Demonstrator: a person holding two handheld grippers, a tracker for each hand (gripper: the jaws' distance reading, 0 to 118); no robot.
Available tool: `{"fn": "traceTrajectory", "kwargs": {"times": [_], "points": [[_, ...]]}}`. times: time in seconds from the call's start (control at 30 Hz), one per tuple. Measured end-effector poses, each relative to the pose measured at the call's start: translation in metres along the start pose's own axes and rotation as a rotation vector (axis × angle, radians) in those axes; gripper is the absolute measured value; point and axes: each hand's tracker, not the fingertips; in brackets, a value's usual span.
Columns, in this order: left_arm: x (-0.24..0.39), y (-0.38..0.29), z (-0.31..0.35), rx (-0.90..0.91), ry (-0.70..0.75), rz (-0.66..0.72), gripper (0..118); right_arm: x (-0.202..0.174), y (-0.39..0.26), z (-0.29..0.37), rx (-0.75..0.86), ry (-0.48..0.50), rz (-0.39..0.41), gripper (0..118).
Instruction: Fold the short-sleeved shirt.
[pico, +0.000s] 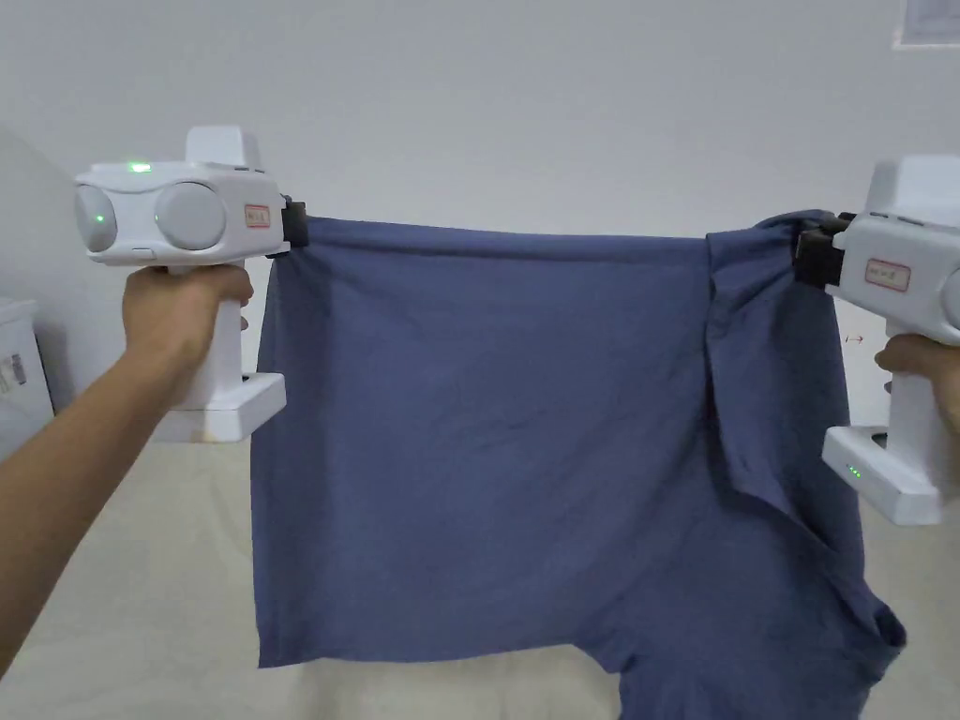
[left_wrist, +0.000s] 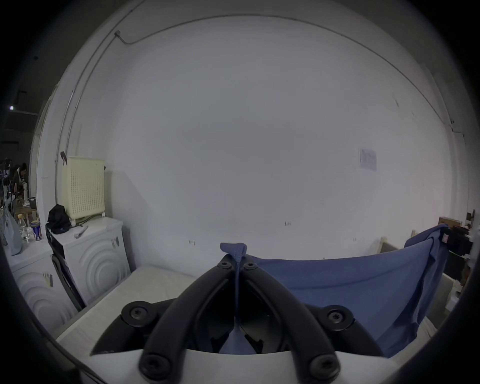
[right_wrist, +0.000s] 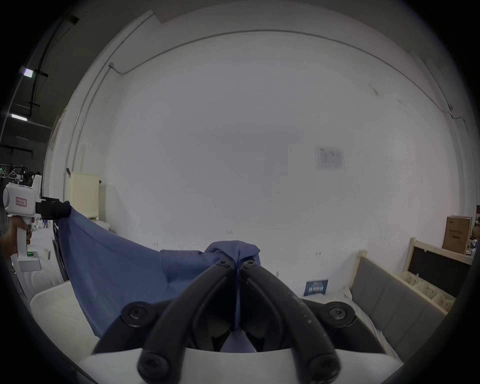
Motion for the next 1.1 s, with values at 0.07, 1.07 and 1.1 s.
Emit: {"fn": "traceTrajectory", "kwargs": {"times": [0.07,1.07,1.1], "points": [[0.001,0.007,-0.006,0.024,0.005,-0.006,2,0.002,0.009,-0.011,0.028,0.001,0.007,4],[-0.054,-0.373,0.042,-0.526,-0.030,-0.020,2,-0.008,-0.361,0.078,-0.550,0.216,-0.222,4],[-0.058,-0.385,0.060,-0.543,-0.031,-0.016,2,-0.006,-0.370,0.093,-0.580,0.217,-0.254,4]]}}
